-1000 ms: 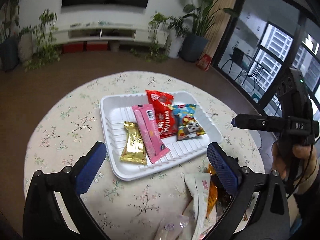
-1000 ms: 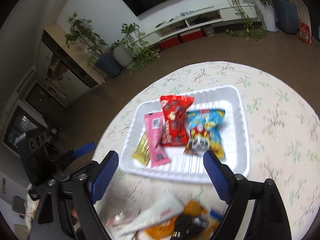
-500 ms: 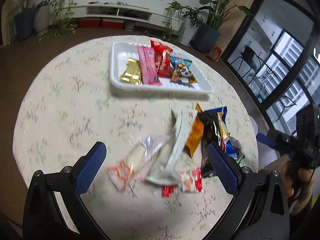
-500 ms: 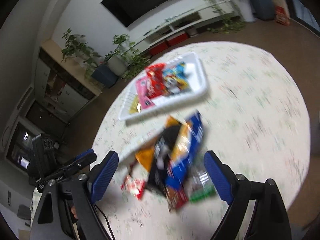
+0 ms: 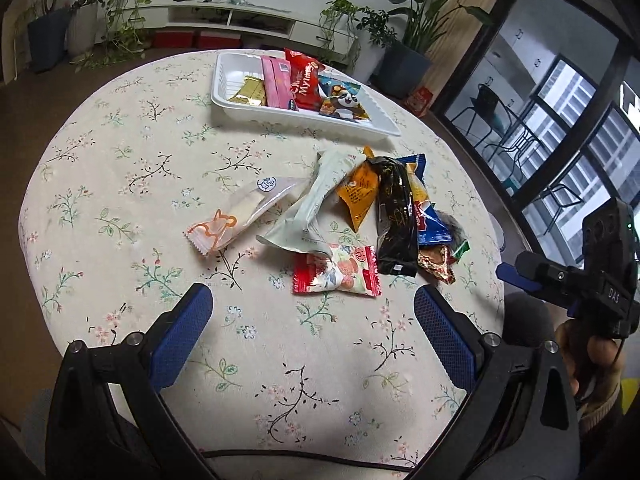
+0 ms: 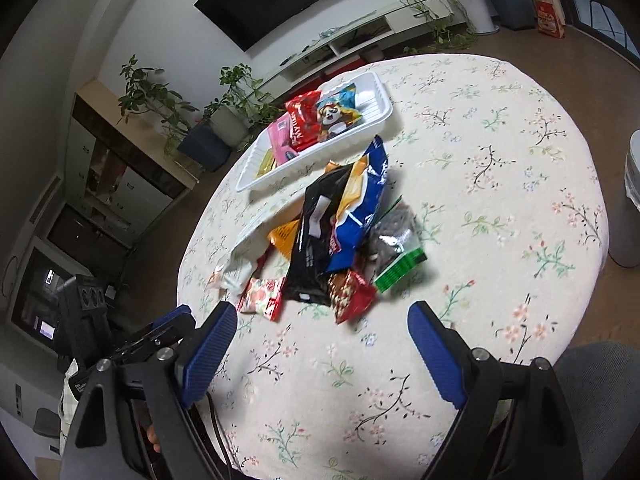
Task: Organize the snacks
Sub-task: 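Move both tools back over the remaining snack pile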
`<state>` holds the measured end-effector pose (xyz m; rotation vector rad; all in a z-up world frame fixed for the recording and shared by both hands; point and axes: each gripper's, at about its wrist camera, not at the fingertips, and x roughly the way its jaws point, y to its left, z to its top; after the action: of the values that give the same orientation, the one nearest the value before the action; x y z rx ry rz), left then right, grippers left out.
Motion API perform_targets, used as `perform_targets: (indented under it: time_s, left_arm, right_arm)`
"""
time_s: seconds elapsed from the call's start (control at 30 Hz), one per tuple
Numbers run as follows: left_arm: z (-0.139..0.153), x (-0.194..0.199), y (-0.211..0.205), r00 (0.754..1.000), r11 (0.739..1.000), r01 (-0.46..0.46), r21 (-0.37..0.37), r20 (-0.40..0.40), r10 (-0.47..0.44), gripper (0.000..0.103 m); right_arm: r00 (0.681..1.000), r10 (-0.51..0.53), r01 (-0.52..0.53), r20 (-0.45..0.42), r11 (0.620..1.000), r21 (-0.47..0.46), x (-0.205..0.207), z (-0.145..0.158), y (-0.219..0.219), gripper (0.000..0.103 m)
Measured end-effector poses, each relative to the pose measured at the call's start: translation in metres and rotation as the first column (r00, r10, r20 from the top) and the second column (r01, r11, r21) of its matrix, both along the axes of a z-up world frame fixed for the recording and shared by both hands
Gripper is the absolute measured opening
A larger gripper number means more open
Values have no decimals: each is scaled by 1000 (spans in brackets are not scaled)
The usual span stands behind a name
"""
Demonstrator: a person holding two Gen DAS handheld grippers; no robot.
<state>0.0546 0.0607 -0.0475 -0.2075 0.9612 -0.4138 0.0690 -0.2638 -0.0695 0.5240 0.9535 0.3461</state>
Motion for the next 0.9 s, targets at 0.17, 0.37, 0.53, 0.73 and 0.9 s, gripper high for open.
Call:
perform_targets:
  time_s: [0.17,0.37,0.53,0.73,0.9]
  left_arm:
    - [7,0,-8,999,999,34,23,28,-35,102]
    - [18,29,-22,994,993,84,87,59,-89,101]
    - [33,68,-44,980,972,164,169,80,-180,99]
    - [26,120,-69,959,926,275,259,-5,-284,67]
    - [10,146,-90,933,870,357,340,-87,-349,67]
  right_arm:
    - [1000,9,-8,22,999,-42,-7,4,7,90]
    - [999,17,-15,36,998,-56,-1,7,10,83]
    - [998,37,-32,45,995,-93,13,9,18,72]
    - [1000,9,-6,21,990,-141,46,8,13,62]
    - [999,16,-23,-38,982,-186,75,1,13,58]
